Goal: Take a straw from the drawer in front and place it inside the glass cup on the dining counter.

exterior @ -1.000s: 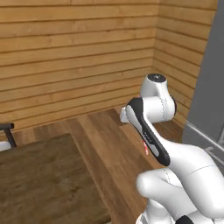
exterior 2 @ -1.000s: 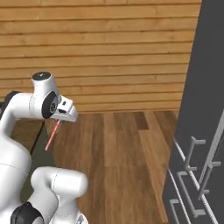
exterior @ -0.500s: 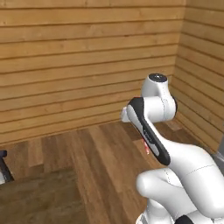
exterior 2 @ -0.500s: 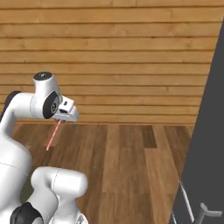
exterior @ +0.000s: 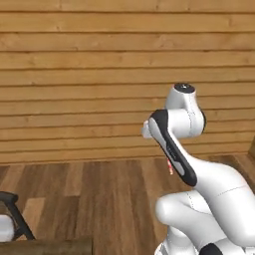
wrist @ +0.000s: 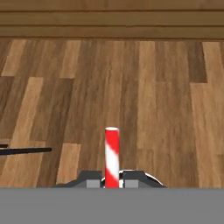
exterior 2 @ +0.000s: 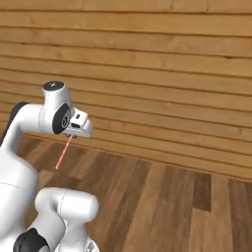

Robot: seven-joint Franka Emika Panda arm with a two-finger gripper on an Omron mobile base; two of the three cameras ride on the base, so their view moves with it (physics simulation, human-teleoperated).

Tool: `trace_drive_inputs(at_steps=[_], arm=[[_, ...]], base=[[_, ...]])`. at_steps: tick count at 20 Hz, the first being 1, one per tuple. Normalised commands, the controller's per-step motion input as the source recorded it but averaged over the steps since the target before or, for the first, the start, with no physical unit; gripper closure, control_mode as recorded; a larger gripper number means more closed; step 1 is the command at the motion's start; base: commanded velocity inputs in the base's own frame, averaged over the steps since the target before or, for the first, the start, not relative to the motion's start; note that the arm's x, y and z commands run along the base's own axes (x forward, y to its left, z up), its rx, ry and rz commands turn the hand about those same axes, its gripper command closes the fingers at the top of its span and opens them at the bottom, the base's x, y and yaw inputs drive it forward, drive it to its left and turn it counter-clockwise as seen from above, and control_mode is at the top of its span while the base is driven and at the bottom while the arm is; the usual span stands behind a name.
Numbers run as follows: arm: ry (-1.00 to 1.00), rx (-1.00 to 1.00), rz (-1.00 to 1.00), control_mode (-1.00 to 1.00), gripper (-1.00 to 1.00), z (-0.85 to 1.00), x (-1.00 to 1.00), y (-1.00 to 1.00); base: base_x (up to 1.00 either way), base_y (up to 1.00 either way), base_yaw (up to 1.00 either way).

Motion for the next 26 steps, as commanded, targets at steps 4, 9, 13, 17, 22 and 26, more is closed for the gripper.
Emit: trace_drive_inputs(at_steps=[4, 9, 13, 17, 22, 26], arm=[[0.00, 0.00, 0.00, 1.00, 1.00, 0.00, 0.00, 0.00], [0.00, 0.00, 0.00, 1.00, 1.00, 0.00, 0.00, 0.00], [0.00, 0.00, 0.00, 1.00, 1.00, 0.00, 0.00, 0.00], [0.00, 0.00, 0.00, 1.00, 1.00, 0.00, 0.00, 0.00], [0.00, 0.00, 0.00, 1.00, 1.00, 0.00, 0.00, 0.00], [0.00, 0.00, 0.00, 1.00, 1.00, 0.00, 0.00, 0.00]], base=[[1.00, -0.21, 0.62], [1.00, -0.11, 0.72], [1.00, -0.09, 0.76], [0.95, -0.11, 0.78], [0.85, -0.08, 0.82], [0.75, -0.02, 0.88]])
